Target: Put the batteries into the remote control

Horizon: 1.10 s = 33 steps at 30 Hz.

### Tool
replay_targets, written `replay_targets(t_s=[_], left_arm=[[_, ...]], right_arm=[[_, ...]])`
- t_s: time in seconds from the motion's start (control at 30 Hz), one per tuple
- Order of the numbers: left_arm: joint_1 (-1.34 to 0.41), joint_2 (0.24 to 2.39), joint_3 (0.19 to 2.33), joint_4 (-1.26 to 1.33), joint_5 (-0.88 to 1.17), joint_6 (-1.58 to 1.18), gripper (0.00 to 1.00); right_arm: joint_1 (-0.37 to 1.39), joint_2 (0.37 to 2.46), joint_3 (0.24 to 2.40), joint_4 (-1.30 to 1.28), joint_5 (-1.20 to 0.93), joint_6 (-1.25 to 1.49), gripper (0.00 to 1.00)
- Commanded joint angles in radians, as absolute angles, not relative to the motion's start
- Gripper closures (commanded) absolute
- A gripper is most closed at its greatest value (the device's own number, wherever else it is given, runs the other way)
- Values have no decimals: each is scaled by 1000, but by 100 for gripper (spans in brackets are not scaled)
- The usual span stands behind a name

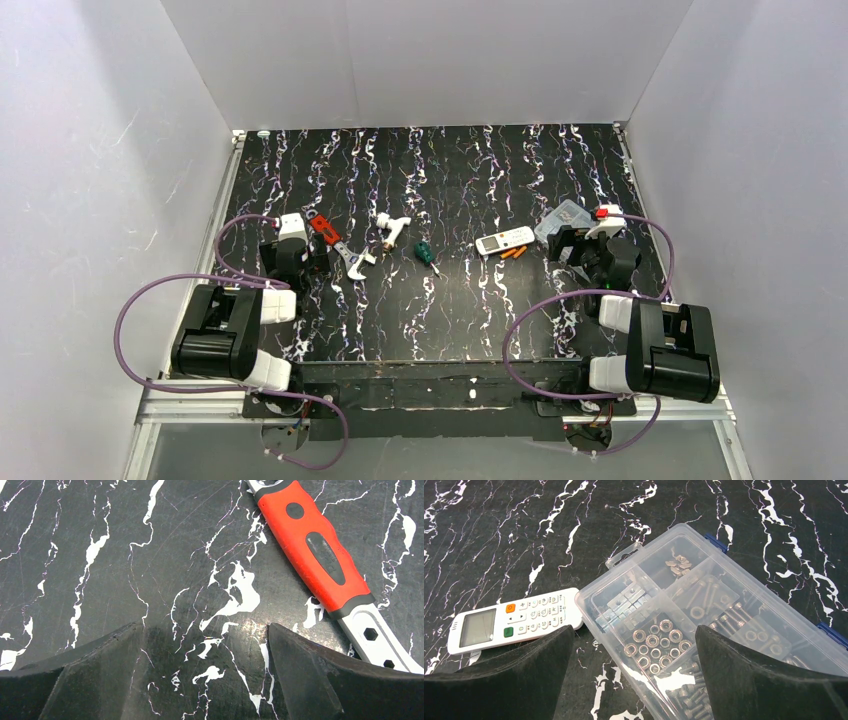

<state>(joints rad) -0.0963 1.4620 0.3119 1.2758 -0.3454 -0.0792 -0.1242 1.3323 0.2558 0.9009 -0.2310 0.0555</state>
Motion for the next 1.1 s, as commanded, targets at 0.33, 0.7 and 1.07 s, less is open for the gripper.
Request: replay_targets(t_s=[0.33,0.7,1.07], left_arm=[[-87,1492,275,1063,-353,-57,0],[-126,1284,607,453,-530,-107,1],[-119,1330,1158,-319,-393,-219,1]], right_arm=[[-129,1324,267,960,-220,51,0],[-127,1124,405,623,-289,40,0],[-117,1295,979,-126,-237,373,0]])
